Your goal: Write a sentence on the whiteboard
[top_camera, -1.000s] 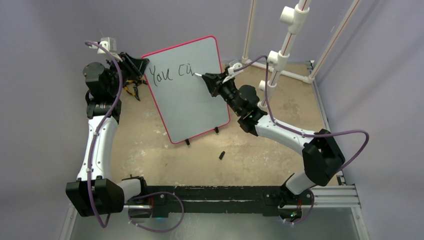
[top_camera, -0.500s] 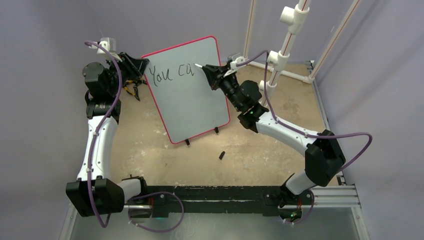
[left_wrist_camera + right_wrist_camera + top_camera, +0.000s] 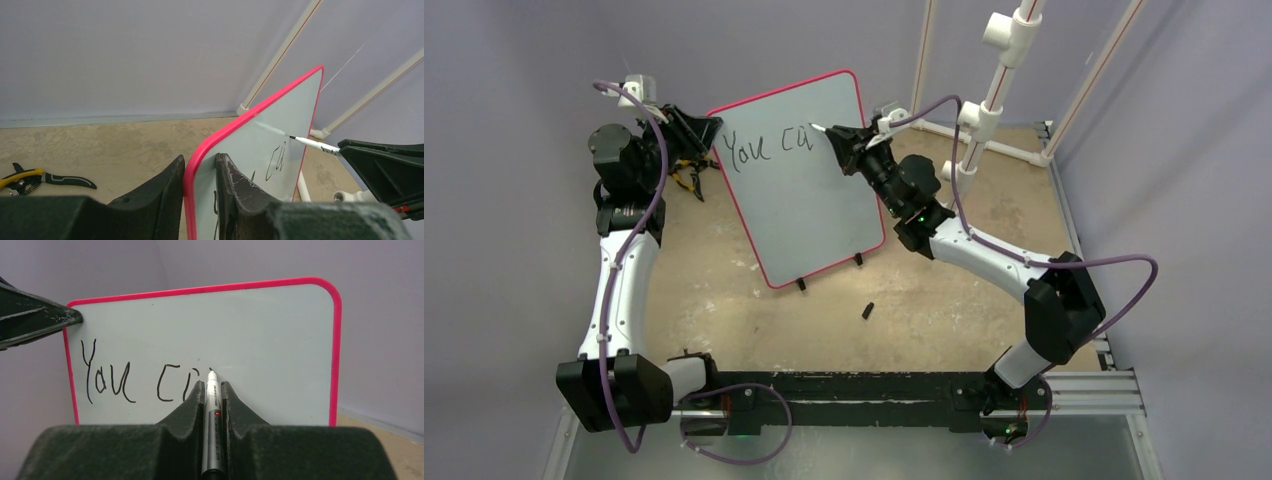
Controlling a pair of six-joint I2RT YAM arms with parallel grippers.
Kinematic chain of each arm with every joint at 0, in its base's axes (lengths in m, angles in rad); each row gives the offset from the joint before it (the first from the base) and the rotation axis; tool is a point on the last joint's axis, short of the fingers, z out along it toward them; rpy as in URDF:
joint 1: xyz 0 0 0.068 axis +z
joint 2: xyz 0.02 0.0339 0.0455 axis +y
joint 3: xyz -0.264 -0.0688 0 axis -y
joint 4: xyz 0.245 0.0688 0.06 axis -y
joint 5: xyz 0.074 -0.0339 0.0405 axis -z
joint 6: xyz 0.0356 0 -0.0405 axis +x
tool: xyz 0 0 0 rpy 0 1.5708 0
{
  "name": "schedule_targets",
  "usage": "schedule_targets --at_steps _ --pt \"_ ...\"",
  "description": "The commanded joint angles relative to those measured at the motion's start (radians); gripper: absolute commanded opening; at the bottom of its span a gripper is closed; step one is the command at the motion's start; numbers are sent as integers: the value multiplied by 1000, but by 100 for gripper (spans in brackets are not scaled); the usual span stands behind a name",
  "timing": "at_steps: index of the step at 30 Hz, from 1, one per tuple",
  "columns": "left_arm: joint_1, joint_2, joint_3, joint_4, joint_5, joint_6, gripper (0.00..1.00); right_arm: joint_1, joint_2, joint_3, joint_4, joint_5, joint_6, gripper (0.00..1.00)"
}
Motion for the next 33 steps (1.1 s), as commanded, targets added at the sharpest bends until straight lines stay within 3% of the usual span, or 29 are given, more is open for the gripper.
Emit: schedule_targets --at_steps 1,15,33 --pt "8 8 -5 27 7 -13 26 -5 -15 8 19 14 -20 0" --pt "10 5 -8 32 7 -16 26 -5 -65 -116 26 26 2 0" --pt "13 8 -9 36 16 -18 26 -5 -3 -27 104 15 -2 0"
